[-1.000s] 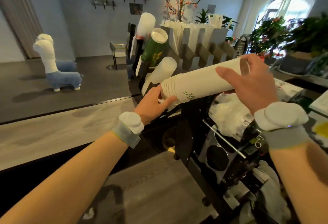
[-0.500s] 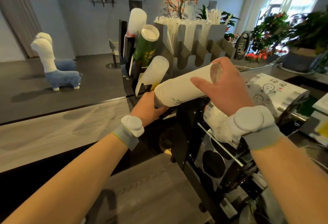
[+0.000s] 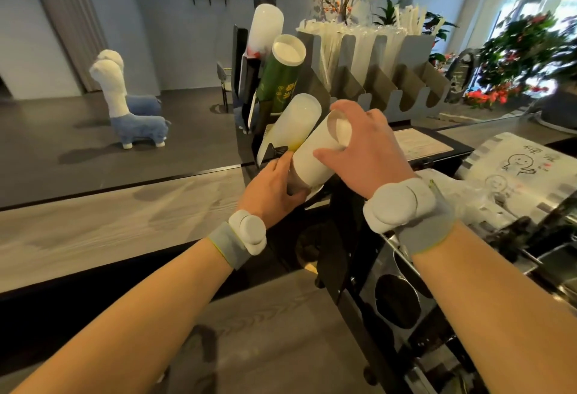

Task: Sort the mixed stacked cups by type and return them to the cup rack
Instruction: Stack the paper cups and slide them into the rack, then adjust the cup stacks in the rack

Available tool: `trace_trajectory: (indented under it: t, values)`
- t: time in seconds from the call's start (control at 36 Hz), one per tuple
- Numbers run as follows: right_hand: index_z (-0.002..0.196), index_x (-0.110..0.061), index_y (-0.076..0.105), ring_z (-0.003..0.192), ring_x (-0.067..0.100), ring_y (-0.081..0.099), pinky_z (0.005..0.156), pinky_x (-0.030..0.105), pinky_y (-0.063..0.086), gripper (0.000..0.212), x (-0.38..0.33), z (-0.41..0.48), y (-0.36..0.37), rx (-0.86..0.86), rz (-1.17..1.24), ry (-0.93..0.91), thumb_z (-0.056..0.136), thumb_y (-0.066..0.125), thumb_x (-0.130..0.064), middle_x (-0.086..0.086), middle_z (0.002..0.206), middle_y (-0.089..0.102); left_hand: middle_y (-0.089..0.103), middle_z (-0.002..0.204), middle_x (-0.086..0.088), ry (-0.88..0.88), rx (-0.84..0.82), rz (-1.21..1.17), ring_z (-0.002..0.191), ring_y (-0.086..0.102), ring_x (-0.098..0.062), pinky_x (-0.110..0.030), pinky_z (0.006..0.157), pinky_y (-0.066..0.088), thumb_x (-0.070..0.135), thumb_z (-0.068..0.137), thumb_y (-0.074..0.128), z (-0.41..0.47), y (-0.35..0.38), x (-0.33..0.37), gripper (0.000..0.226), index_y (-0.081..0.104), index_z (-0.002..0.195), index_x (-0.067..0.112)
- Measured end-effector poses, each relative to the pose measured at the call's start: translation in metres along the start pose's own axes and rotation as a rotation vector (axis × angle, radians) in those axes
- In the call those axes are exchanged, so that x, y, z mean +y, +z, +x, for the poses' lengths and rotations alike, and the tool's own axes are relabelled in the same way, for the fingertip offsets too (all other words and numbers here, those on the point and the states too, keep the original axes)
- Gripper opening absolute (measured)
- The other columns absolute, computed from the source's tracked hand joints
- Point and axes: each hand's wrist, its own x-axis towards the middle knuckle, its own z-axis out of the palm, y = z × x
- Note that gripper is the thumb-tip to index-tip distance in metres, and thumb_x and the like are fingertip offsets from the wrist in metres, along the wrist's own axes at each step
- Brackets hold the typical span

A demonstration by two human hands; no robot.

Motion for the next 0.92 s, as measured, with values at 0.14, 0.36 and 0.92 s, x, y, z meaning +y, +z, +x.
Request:
trace_trajectory:
  t: [0.14, 0.36, 0.92]
  values:
    - [0.127, -0.022, 0.039, 0.103, 0.025, 0.051, 0.081, 0.034, 0.042, 0.064, 0.004, 0.008, 0.01, -0.024, -0.089, 0.086, 0.08, 0.073, -0.047, 0.008, 0.121, 0.046, 0.042, 0.151, -0.002, -0.017, -0.048, 0.014, 0.137, 0.043, -0.022, -0.038, 0.112, 0.036, 0.03, 0.083, 0.074, 0.004, -0.001, -0.006, 0.084, 0.027, 0.152, 0.025]
    - [0.133, -0.018, 0.03, 0.107, 0.028, 0.055, 0.076, 0.031, 0.041, 0.058, 0.013, -0.004, 0.05, -0.115, -0.135, 0.101, 0.088, 0.062, -0.036, 0.009, 0.122, 0.042, 0.047, 0.149, 0.003, -0.066, -0.063, -0.035, 0.136, 0.045, -0.021, -0.032, 0.111, 0.032, 0.046, 0.083, 0.071, 0.008, 0.018, -0.015, 0.078, 0.033, 0.15, 0.03]
    - [0.131, -0.018, 0.043, 0.122, 0.021, 0.042, 0.097, 0.03, 0.042, 0.054, -0.028, -0.026, 0.05, 0.174, 0.017, -0.172, 0.085, 0.064, -0.038, 0.004, 0.133, 0.041, 0.062, 0.113, 0.006, -0.067, -0.134, -0.198, 0.102, 0.062, -0.008, -0.032, 0.093, 0.054, 0.021, 0.091, 0.068, -0.058, -0.044, -0.04, 0.029, 0.058, 0.119, 0.022]
